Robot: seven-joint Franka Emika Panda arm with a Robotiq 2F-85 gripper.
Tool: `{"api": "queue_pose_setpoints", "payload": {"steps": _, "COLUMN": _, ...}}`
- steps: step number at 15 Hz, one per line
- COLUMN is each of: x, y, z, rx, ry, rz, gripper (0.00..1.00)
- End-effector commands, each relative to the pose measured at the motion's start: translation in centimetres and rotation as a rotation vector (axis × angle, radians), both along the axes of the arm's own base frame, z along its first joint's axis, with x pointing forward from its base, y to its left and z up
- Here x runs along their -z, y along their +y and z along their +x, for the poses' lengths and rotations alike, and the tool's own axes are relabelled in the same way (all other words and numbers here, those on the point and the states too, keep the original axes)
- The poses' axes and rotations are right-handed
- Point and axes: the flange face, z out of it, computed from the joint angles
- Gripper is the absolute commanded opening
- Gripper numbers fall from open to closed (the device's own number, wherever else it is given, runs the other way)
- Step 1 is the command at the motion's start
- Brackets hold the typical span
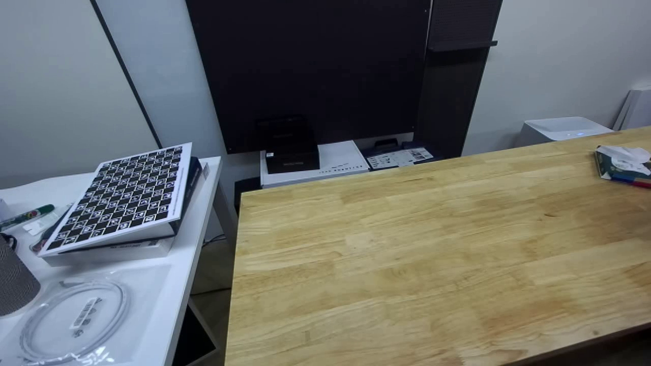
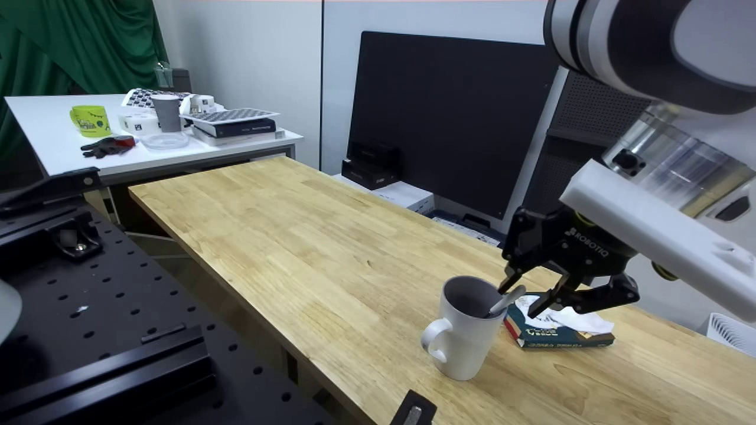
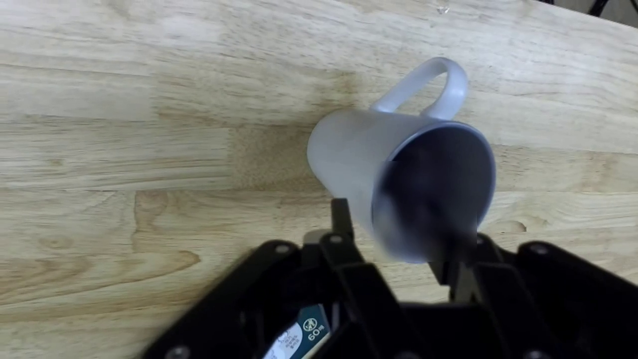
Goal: Remove the spoon from the mug and put it on the table
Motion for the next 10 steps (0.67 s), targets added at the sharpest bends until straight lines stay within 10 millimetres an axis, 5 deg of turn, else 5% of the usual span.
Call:
{"api": "queue_pose_setpoints", "payload": {"steps": 1, "x": 1.2, "y": -1.2, "z": 0.2, "rx": 0.012, "ry": -0.014, "rz": 0.002, "gripper": 0.11}}
{"api": "queue_pose_setpoints", "payload": {"steps": 3, "x": 1.0, "y": -1.1, "z": 0.3, "rx": 0.009, "ry": 0.004, "rz": 0.006, "gripper": 0.01}}
{"api": "queue_pose_setpoints", "payload": {"steps": 10, "x": -0.5, "y": 0.2, "z": 1.7, "rx": -0.027, "ry": 0.017, "rz": -0.030, "gripper": 0.03}}
